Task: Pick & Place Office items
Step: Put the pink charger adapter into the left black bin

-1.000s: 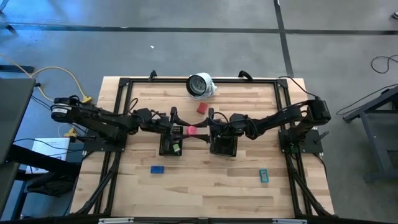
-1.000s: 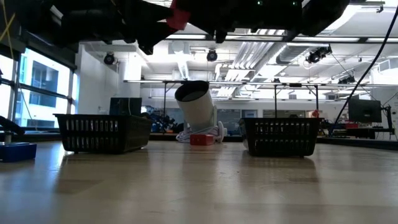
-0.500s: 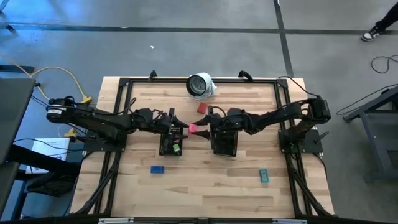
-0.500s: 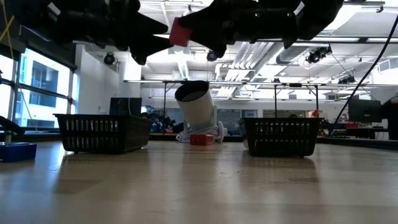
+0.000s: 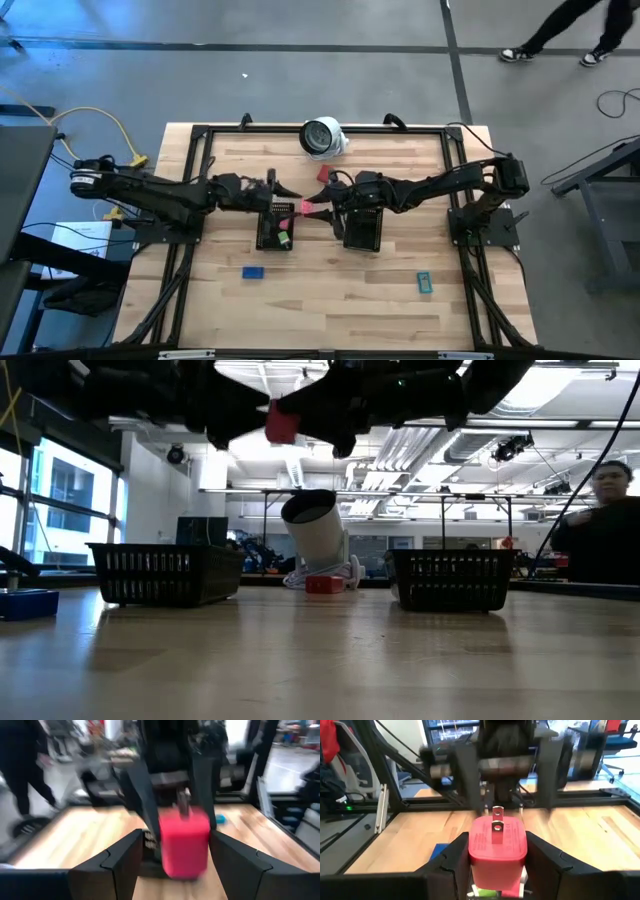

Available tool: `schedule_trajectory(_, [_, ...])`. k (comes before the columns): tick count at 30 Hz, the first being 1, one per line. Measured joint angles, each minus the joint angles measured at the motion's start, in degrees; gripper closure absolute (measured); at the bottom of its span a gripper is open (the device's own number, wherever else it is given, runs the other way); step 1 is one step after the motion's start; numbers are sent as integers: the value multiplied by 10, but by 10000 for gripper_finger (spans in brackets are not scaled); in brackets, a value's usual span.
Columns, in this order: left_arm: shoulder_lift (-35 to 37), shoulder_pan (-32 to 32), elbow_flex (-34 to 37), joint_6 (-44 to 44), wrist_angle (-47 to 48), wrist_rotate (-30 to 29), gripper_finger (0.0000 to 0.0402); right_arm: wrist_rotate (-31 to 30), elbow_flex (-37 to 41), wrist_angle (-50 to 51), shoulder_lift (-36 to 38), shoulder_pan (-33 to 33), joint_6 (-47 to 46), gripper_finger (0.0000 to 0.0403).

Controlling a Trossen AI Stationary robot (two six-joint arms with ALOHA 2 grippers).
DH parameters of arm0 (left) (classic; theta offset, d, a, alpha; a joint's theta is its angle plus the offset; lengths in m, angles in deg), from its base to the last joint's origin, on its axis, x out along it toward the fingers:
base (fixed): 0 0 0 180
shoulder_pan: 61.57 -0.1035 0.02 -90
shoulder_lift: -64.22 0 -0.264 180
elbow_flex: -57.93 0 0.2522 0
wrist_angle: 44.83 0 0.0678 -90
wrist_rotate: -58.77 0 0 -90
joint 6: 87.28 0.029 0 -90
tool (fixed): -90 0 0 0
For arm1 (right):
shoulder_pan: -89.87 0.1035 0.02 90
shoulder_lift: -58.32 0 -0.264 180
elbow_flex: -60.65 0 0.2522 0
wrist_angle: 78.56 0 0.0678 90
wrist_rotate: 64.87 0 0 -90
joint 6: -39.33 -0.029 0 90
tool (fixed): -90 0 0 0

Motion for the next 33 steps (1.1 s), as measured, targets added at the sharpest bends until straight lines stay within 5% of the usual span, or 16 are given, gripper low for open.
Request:
schedule_trajectory(11, [173, 3, 0, 24, 144, -43, 182, 12, -3, -75, -77, 0, -14, 262])
schedule_trajectory(33, [172, 18, 0, 23, 149, -42, 182, 48, -147, -54, -240, -1, -43, 262])
